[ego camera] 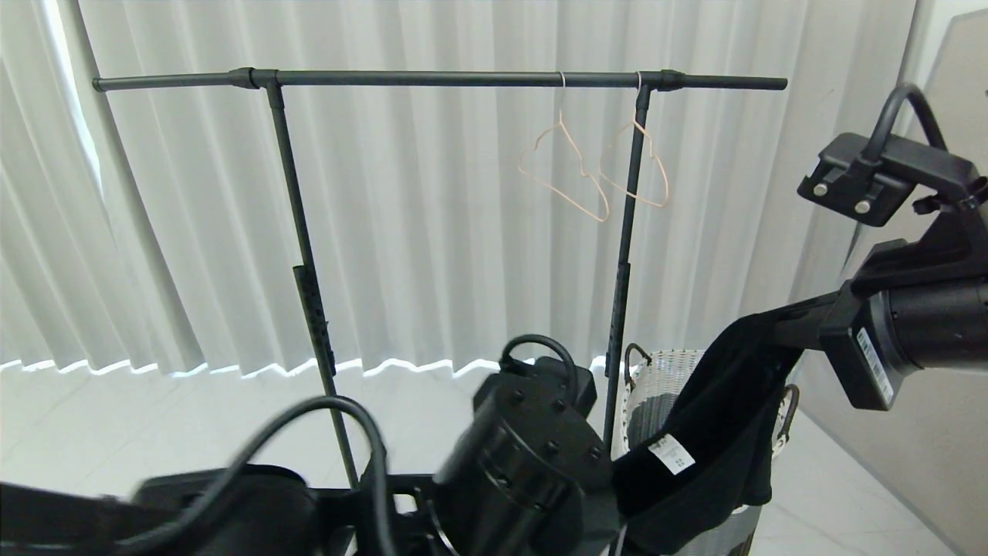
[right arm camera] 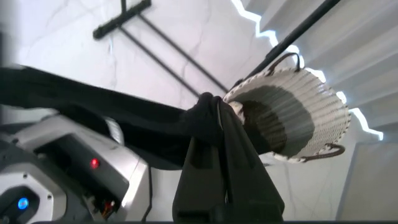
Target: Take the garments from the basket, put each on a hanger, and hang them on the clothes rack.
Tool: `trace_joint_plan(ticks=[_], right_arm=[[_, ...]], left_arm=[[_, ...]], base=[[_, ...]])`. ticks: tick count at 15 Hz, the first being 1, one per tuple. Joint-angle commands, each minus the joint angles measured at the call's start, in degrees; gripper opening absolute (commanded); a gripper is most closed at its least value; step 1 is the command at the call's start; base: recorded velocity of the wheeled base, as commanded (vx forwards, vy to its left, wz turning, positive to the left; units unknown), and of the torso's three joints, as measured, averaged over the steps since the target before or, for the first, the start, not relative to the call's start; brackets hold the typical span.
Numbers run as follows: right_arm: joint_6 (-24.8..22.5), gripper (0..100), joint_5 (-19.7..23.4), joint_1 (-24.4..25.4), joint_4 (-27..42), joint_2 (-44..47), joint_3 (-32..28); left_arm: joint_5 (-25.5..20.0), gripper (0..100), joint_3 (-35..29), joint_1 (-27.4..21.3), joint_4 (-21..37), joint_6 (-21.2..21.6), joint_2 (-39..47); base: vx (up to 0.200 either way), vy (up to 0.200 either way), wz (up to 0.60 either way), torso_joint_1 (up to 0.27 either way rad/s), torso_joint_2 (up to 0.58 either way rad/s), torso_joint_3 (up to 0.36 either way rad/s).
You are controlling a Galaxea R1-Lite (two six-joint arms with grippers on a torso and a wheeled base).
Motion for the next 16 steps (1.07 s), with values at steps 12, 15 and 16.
trace_joint_plan(ticks=[12, 15, 16], right_arm=[[-0.6, 0, -0.19, 0.95, -7.38, 0.87, -4.24], [-0.6, 0, -0.1, 0.6, -7.38, 1.75, -5.74], [-0.6, 0, -0.1, 0.16, -7.38, 2.02, -6.44]], left_arm=[[-1.74, 0, -23.16, 22.12, 33.65, 26.58, -21.43], [-1.74, 0, -26.93, 22.91, 33.56, 26.84, -18.97], [-1.83, 0, -27.11, 22.82, 33.56, 26.84, -19.06]], base=[[0.0, 0.0, 0.0, 0.0, 0.0, 0.0], [0.0, 0.0, 0.0, 0.0, 0.0, 0.0], [0.0, 0.0, 0.0, 0.0, 0.0, 0.0]])
